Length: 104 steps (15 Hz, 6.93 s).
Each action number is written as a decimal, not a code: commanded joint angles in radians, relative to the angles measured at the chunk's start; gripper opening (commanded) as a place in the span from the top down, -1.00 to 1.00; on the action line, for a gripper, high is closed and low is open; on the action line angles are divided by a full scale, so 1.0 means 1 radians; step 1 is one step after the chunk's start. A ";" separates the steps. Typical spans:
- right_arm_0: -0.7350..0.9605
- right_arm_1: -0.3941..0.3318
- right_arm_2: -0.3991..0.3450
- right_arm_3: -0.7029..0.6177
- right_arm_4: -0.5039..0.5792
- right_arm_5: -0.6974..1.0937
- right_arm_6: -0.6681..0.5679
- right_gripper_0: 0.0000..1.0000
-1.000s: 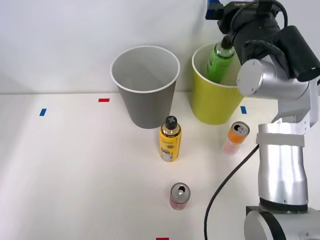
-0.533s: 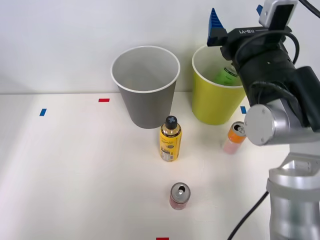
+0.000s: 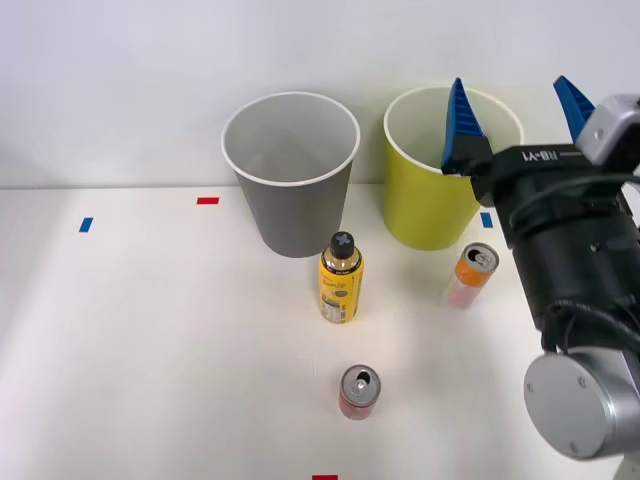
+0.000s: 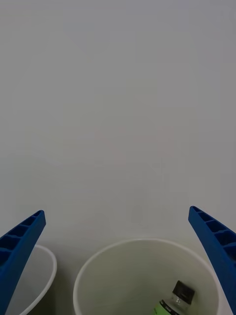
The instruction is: Put cans in the gray bin, plastic bottles in the light green bin
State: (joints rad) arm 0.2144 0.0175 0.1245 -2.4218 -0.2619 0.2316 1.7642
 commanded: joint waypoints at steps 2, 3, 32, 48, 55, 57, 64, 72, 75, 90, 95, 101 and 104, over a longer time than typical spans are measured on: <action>0.235 -0.021 0.064 -0.020 0.007 -0.230 0.020 -1.00; 0.277 -0.039 0.072 -0.020 0.012 -0.267 0.024 -1.00; 0.797 -0.189 0.032 0.024 0.132 -0.262 0.083 -1.00; 0.821 -0.145 0.130 0.382 0.449 -0.727 -0.034 -1.00; 0.858 -0.229 0.231 0.383 0.303 -0.768 0.129 -1.00; 0.867 -0.232 0.256 0.383 0.286 -0.790 0.136 -1.00; 0.841 -0.169 0.314 0.555 0.280 -0.995 0.159 -1.00; 0.781 -0.156 0.293 0.656 0.135 -1.112 0.187 -1.00; 0.781 -0.162 0.291 0.655 0.101 -1.129 0.198 -1.00; 0.783 -0.168 0.290 0.655 0.104 -1.130 0.199 -1.00; 0.783 -0.168 0.290 0.655 0.104 -1.130 0.199 -1.00; 0.783 -0.168 0.290 0.655 0.104 -1.130 0.199 -1.00; 0.783 -0.168 0.290 0.655 0.104 -1.130 0.199 -1.00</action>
State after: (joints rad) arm 0.9970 -0.1503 0.4142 -1.7670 -0.1581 -0.8990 1.9635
